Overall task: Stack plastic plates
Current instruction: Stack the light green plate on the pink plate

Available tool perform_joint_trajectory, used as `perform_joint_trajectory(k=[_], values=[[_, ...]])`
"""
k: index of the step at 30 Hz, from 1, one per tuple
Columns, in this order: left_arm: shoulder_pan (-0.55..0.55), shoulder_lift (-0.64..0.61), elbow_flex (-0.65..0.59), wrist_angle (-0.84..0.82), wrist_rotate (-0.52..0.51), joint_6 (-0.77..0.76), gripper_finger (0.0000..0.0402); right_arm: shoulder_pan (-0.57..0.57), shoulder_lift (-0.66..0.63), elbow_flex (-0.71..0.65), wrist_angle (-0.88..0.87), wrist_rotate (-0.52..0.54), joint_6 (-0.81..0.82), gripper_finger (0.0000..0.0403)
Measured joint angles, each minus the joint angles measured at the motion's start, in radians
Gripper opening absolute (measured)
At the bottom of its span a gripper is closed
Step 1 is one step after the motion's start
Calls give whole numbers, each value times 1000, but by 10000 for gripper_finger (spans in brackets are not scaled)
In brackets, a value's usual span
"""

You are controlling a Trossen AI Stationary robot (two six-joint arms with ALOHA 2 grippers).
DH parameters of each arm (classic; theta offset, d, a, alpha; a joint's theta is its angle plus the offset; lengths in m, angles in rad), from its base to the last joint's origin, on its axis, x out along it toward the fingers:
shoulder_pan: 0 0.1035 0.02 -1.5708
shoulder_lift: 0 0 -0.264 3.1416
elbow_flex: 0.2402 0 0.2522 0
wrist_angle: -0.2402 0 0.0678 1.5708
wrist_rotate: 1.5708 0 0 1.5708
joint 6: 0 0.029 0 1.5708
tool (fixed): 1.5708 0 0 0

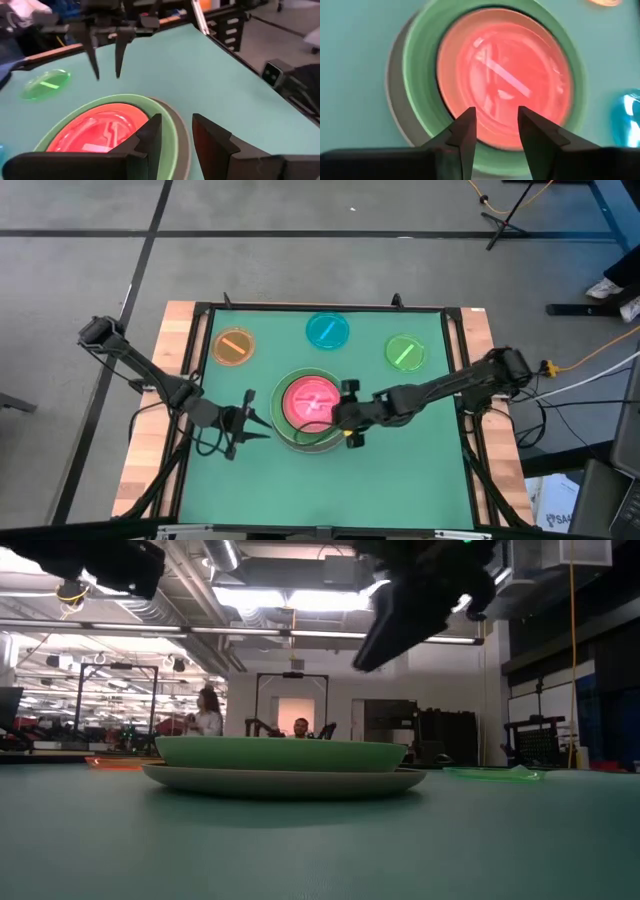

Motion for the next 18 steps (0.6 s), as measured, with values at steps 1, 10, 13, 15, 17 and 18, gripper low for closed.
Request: perform_joint_trajectory(k=[1, 10, 13, 15, 17, 18], values=[[8, -16, -10, 3, -1, 3, 102, 0, -27, -25, -5, 15, 5, 134], [104, -153, -82, 9, -11, 5, 102, -45, -253, -257, -31, 247, 132, 127], [144, -158, -97, 10, -51, 6, 102, -102, -279, -316, -58, 251, 173, 127], [171, -156, -109, 10, -65, -1, 102, -153, -279, -351, -81, 250, 207, 127], [194, -154, -127, 22, -65, -23, 102, -209, -279, -391, -96, 243, 237, 127], [203, -153, -133, 27, -65, -33, 102, -237, -279, -409, -95, 237, 254, 127]])
